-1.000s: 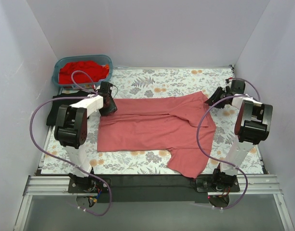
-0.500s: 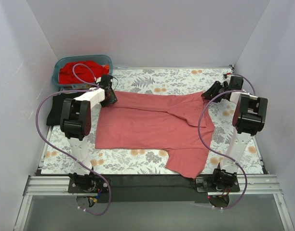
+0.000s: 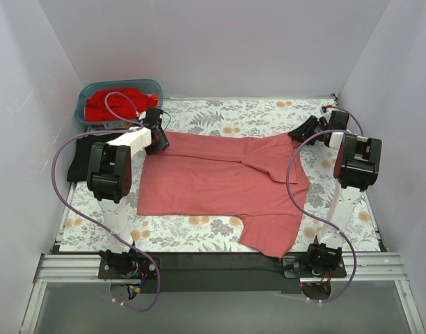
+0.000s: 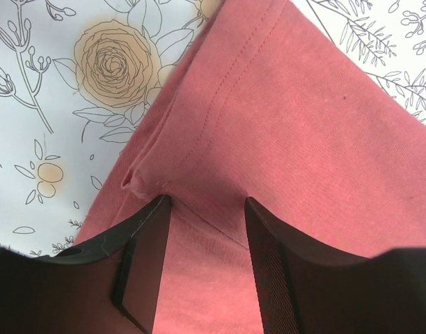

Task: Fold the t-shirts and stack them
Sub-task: Fold the tshirt

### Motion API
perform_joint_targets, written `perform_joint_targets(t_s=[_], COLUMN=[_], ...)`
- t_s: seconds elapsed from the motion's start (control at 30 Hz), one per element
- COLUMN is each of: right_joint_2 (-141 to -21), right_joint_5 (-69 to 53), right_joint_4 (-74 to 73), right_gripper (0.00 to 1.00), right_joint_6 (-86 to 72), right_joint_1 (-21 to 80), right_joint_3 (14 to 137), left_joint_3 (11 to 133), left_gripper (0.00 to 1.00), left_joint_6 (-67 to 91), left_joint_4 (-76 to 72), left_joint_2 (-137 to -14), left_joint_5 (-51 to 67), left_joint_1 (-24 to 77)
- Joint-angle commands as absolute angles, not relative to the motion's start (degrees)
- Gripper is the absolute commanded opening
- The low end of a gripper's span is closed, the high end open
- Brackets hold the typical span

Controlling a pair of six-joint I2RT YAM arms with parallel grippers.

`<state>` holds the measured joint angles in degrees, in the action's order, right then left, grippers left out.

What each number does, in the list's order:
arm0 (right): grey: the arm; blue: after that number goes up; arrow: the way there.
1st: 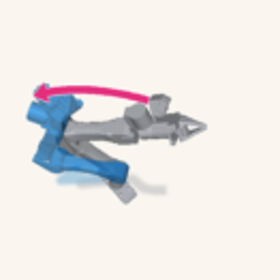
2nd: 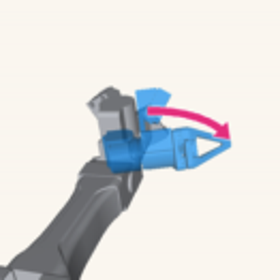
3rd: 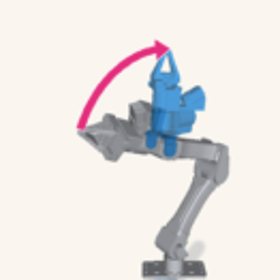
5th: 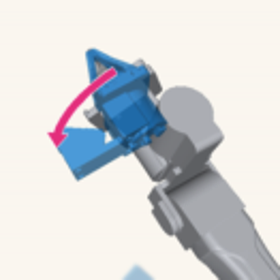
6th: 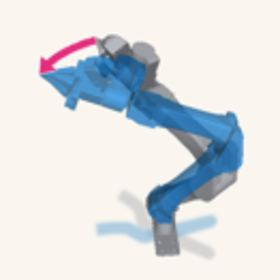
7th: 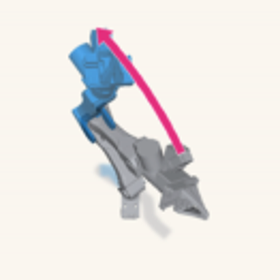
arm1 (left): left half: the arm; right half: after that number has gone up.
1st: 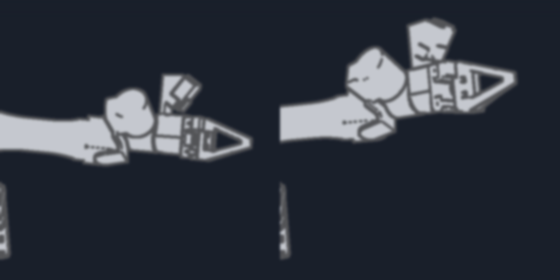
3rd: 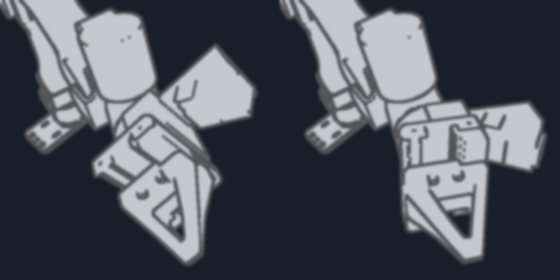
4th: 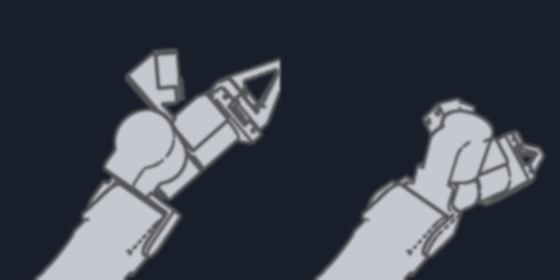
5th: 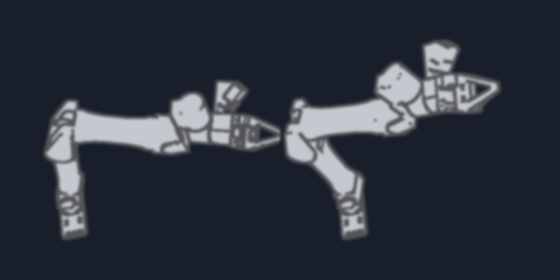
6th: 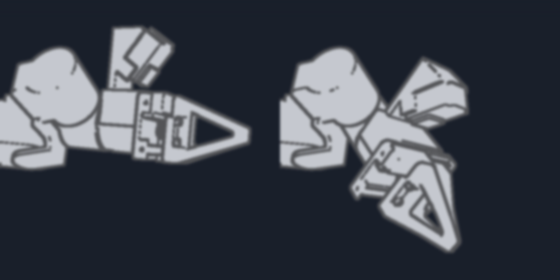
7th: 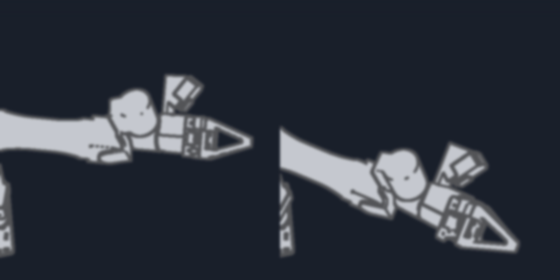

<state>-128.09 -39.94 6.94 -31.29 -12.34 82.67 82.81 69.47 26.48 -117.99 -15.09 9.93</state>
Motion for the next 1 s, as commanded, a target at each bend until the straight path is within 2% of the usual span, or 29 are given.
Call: perform_joint_targets(t_s=[0.0, 0.07, 0.2, 0.53, 0.97], right_joint_2=[-129.6, -130.1, -131.4, -129.1, -125.6], right_joint_5=[-41.3, -41.3, -41.1, -35.5, -35.3], right_joint_4=[10.1, 10.3, 10.8, 12.3, 12.2], right_gripper=[0.33, 0.29, 0.01, 0.01, 0.01], right_joint_6=[-32.4, -32.9, -33.5, -32.9, -31.7], right_joint_1=[-12.0, -12.1, -12.1, -14.7, -15.0], right_joint_3=[85.3, 86.0, 86.7, 84.5, 82.4], left_joint_3=[80.8, 80.8, 80.2, 80.5, 81.3], left_gripper=[0.46, 0.46, 0.46, 0.45, 0.45], left_joint_6=[69.3, 69.4, 69.7, 70.5, 71.3], left_joint_4=[27.3, 27.7, 28.0, 29.0, 29.9], left_joint_2=[-120.1, -120.2, -120.1, -120.3, -119.5], left_joint_5=[-16.8, -17.0, -17.2, -17.1, -16.5], left_joint_1=[9.0, 8.8, 8.3, 6.8, 6.8])
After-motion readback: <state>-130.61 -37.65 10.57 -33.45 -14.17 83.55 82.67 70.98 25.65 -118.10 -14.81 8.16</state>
